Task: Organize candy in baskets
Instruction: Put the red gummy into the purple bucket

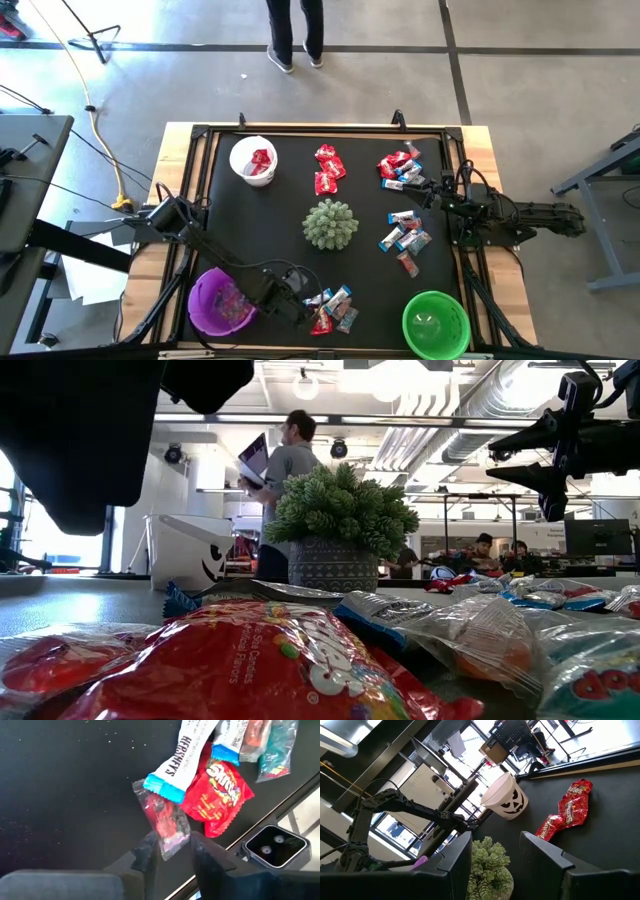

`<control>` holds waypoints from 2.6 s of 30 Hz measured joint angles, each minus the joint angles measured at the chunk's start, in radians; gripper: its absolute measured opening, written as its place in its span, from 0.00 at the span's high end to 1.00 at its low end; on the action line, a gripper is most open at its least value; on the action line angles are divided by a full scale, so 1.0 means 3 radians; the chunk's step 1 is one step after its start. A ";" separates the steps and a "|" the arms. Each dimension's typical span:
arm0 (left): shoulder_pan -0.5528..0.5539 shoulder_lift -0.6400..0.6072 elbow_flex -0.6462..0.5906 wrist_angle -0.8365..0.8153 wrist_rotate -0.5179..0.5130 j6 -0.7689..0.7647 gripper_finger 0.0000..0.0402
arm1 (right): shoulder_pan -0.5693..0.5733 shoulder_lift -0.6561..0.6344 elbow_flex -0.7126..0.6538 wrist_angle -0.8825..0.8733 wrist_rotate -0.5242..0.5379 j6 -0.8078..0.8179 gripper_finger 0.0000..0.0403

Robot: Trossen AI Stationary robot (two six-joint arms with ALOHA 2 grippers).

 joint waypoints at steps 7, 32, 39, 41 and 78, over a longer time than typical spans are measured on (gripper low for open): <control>0.0000 -0.0001 0.0000 0.0155 -0.0007 0.0275 0.64 | 0.0001 0.0000 0.0000 0.0000 0.0000 -0.0001 0.60; 0.0006 0.0338 0.0003 0.0389 0.0204 0.0284 0.60 | 0.0001 0.0001 -0.0001 0.0000 -0.0001 -0.0001 0.60; 0.0009 0.0340 0.0003 0.0178 0.0120 0.0309 0.60 | 0.0001 0.0001 0.0000 0.0000 0.0000 -0.0001 0.60; 0.0013 0.0340 0.0003 0.0097 0.0089 0.0308 0.60 | 0.0001 0.0001 0.0000 0.0000 0.0000 0.0000 0.60; 0.0016 -0.0328 0.0344 -0.0396 0.0093 0.0458 0.98 | 0.0000 0.0000 0.0000 0.0000 -0.0001 0.0000 0.60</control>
